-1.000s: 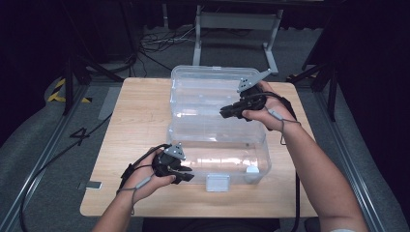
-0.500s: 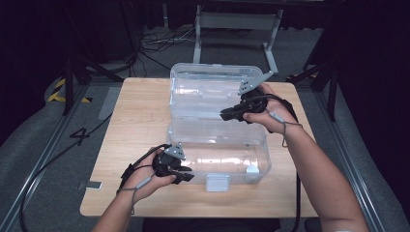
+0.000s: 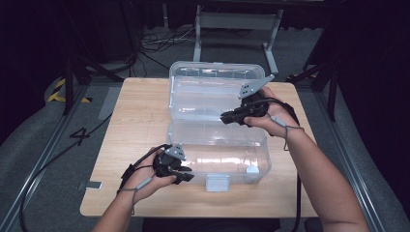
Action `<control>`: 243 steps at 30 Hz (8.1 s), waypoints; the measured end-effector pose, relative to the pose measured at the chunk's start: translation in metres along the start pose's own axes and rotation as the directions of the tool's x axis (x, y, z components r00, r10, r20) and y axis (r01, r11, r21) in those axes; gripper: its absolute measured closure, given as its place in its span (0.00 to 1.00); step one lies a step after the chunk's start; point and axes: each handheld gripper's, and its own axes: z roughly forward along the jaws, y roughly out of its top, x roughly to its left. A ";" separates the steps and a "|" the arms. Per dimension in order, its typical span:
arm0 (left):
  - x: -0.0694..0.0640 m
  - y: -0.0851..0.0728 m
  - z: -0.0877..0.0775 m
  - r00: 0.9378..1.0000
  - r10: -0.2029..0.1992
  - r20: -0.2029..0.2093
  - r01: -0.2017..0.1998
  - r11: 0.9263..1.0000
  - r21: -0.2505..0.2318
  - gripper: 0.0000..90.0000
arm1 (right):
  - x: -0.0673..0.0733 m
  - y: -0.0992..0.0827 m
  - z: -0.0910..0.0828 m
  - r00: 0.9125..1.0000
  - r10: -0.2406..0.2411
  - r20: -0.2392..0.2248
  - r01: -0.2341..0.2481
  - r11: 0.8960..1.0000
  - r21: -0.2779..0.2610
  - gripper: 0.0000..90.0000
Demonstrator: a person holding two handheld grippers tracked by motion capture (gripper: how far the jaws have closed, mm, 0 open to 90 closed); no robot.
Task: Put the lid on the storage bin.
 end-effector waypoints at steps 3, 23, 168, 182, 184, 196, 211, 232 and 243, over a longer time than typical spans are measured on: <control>0.000 0.000 0.000 1.000 0.000 0.000 0.000 1.000 0.001 0.81 | 0.001 0.000 0.000 1.000 -0.003 0.001 0.003 1.000 0.001 0.93; 0.000 0.000 0.000 1.000 -0.003 0.001 0.003 1.000 0.002 0.81 | 0.013 -0.005 -0.003 1.000 -0.011 -0.015 0.011 1.000 0.000 0.94; 0.027 0.012 -0.117 0.981 -0.146 -0.125 0.083 0.909 -0.409 0.94 | 0.055 -0.027 -0.003 0.996 -0.093 0.005 0.093 0.996 0.015 0.94; 0.042 0.030 -0.121 0.959 -0.198 -0.201 0.094 0.896 -0.434 0.94 | 0.057 -0.034 -0.004 0.997 -0.072 0.011 0.072 0.997 -0.041 0.94; 0.044 0.032 -0.120 0.959 -0.202 -0.199 0.100 0.897 -0.432 0.94 | 0.057 -0.035 -0.004 0.998 -0.063 0.008 0.063 0.997 -0.050 0.94; 0.052 0.046 -0.122 0.943 -0.225 -0.244 0.101 0.894 -0.436 0.94 | 0.057 -0.035 -0.004 0.998 -0.060 0.010 0.060 0.997 -0.048 0.93; 0.059 0.051 -0.121 0.936 -0.248 -0.249 0.117 0.887 -0.446 0.94 | 0.061 -0.037 -0.003 0.998 -0.058 -0.002 0.057 0.998 -0.036 0.93; 0.060 0.052 -0.125 0.928 -0.262 -0.266 0.119 0.882 -0.455 0.95 | 0.065 -0.038 -0.001 0.998 -0.059 -0.022 0.059 0.998 -0.001 0.93; 0.057 0.052 -0.125 0.930 -0.258 -0.262 0.116 0.882 -0.456 0.95 | 0.065 -0.039 -0.001 0.998 -0.060 -0.029 0.060 0.998 0.001 0.92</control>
